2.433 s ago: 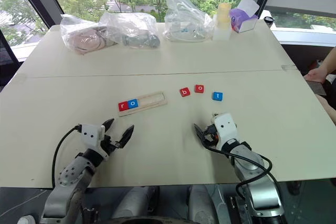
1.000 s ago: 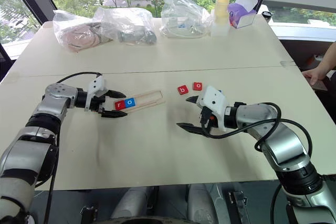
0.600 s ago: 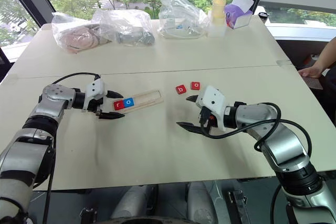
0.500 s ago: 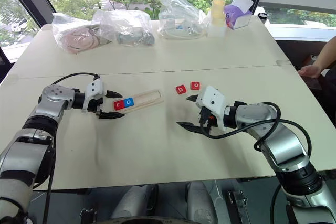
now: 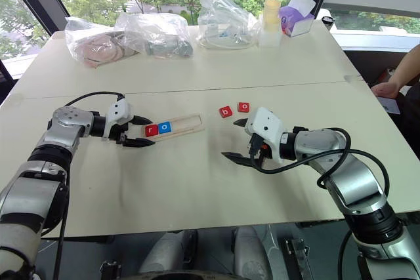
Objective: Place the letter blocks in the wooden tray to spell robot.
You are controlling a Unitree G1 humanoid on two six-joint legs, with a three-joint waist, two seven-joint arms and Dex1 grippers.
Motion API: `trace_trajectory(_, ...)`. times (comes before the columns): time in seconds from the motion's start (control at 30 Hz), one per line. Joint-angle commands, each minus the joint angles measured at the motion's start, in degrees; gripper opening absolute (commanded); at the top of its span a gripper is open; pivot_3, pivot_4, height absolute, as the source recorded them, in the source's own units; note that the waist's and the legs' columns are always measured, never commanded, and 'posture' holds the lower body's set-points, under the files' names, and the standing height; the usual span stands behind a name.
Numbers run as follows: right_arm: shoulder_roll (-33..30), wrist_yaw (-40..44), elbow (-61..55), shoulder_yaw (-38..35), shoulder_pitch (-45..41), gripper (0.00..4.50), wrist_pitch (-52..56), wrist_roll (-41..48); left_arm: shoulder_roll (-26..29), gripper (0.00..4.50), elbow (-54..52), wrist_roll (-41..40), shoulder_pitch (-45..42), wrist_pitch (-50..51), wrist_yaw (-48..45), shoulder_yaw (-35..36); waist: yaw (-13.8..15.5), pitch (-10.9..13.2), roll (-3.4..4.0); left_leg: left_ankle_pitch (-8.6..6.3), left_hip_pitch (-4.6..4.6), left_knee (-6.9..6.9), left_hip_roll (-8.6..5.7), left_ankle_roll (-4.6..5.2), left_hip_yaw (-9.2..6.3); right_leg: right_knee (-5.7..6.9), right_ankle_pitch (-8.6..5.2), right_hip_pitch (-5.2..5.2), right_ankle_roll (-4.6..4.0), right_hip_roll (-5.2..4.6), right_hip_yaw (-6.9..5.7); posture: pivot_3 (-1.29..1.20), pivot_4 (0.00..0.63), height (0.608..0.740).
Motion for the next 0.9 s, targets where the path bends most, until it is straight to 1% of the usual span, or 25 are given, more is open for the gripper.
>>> trace_trajectory(0.03, -0.2, 0.0, -0.8, -0.7, -1.0, 4.5, -1.1, -0.4, 0.2, 3.12, -4.7, 0.6, 3.6, 1.0, -3.5, -1.6, 0.0, 0.0, 0.0, 0.0, 0.0, 0.0, 0.0, 0.0, 0.0, 0.0, 0.0, 0.0, 0.0, 0.0, 0.01, 0.0, 0.15, 0.74)
trace_trajectory(0.23, -0.1, 0.0, -0.8, -0.6, -1.1, 4.5, -0.9, -0.6, -0.1, 3.12, -21.7, -3.3, 10.9, 6.4, -8.2, -2.2, 0.2, 0.0, 0.0, -0.01, -0.06, -0.01, -0.02, 0.02, 0.02, -0.02, 0.0, -0.03, 0.0, -0.08, 0.04, 0.0, 0.15, 0.74)
trace_trajectory(0.27, -0.1, 0.0, -0.8, -0.6, -1.1, 4.5, -0.9, -0.7, 0.2, 3.12, -26.0, -4.1, 13.0, 7.9, -8.8, -2.6, 0.2, 0.0, 0.0, -0.01, -0.06, -0.01, -0.03, 0.02, 0.01, -0.03, 0.0, -0.03, 0.0, -0.08, 0.04, 0.0, 0.15, 0.74)
trace_trajectory(0.37, 0.0, -0.1, -1.0, -0.4, -1.1, 4.5, -0.8, -0.7, 1.0, 3.12, -34.7, -5.0, 17.4, 11.4, -8.4, -3.0, 0.1, 0.0, 0.01, -0.02, -0.06, -0.02, -0.03, 0.02, 0.02, -0.04, 0.0, -0.03, 0.0, -0.1, 0.07, 0.0, 0.15, 0.74)
trace_trajectory(0.57, 0.2, -0.2, -1.2, -0.1, -0.7, 4.5, -1.0, -0.8, 2.4, 3.12, -43.5, -4.4, 22.9, 15.1, -5.2, -3.6, 0.1, 0.0, 0.01, -0.02, -0.05, -0.02, -0.03, 0.02, 0.0, -0.06, 0.0, -0.03, -0.01, -0.1, 0.07, 0.0, 0.15, 0.74)
trace_trajectory(0.8, 1.1, -0.8, -0.9, 0.3, -1.0, 4.5, -1.1, -1.3, 3.1, 3.12, -47.4, -3.5, 25.2, 18.3, -0.9, -3.7, 0.2, 0.0, 0.02, -0.02, -0.05, -0.03, -0.02, 0.02, 0.01, -0.07, 0.0, -0.03, -0.01, -0.1, 0.07, 0.0, 0.15, 0.74)
trace_trajectory(0.9, 3.2, -3.6, 0.3, 0.9, -2.2, 4.5, -1.0, -3.0, 3.2, 3.12, -50.3, -3.9, 26.8, 20.6, 0.9, -3.7, 0.2, 0.0, 0.04, -0.02, -0.04, -0.03, -0.02, 0.02, 0.01, -0.07, 0.0, -0.03, -0.01, -0.1, 0.08, 0.0, 0.15, 0.74)
